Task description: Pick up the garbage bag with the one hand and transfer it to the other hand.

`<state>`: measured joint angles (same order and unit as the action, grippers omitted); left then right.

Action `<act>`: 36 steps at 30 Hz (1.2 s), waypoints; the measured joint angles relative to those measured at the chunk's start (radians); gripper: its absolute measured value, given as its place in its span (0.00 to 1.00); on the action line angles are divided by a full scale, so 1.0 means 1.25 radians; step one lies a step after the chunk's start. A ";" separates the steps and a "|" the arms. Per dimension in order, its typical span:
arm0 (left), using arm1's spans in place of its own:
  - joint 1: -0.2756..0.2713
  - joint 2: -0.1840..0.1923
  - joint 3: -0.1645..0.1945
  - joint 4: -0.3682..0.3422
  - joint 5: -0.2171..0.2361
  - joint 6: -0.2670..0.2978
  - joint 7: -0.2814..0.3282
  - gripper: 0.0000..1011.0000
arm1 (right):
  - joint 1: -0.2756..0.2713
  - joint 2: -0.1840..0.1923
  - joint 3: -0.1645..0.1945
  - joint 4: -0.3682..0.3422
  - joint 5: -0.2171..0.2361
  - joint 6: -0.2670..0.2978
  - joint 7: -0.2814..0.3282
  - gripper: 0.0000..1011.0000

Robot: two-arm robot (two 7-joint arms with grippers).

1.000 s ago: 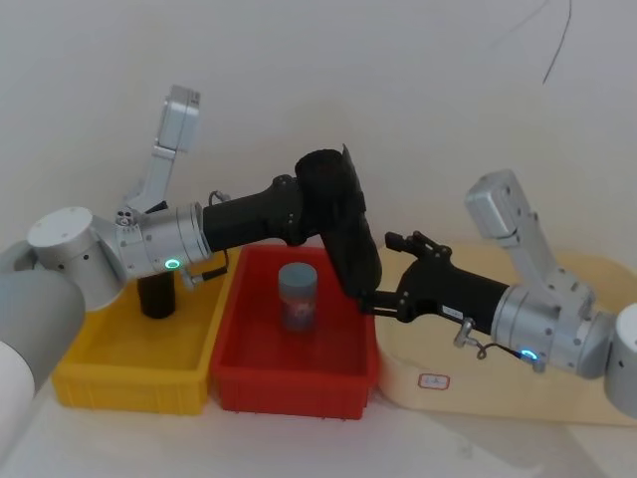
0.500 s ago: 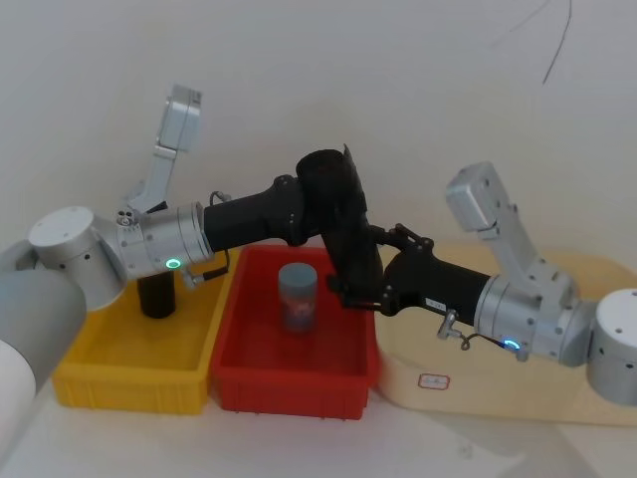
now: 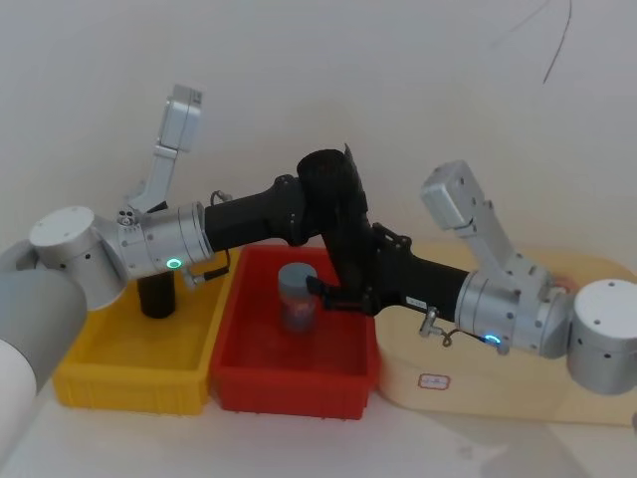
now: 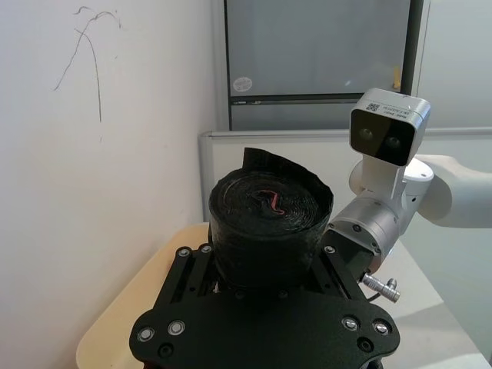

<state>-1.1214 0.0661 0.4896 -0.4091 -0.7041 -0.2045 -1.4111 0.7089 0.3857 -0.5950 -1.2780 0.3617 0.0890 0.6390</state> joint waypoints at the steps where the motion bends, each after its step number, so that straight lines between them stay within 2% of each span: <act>1: 0.000 0.000 0.000 0.000 0.000 0.000 0.000 0.43 | 0.001 -0.001 -0.001 0.002 0.000 -0.001 0.001 0.99; 8: 0.000 0.000 0.000 0.000 0.000 0.000 0.000 0.43 | 0.012 -0.010 -0.007 0.017 -0.002 -0.009 0.008 0.96; 22: 0.000 0.000 0.000 0.000 0.000 0.000 0.000 0.43 | 0.021 -0.018 -0.012 0.030 -0.004 -0.016 0.015 0.60; 29: 0.000 0.000 0.000 0.000 0.000 0.000 0.000 0.43 | 0.023 -0.020 -0.012 0.032 -0.004 -0.018 0.016 0.54; 36: 0.000 0.000 0.000 0.000 0.000 0.000 0.000 0.43 | 0.024 -0.021 -0.013 0.033 -0.004 -0.019 0.017 0.54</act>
<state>-1.1214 0.0663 0.4895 -0.4093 -0.7042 -0.2047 -1.4109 0.7384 0.3593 -0.6112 -1.2361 0.3562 0.0656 0.6603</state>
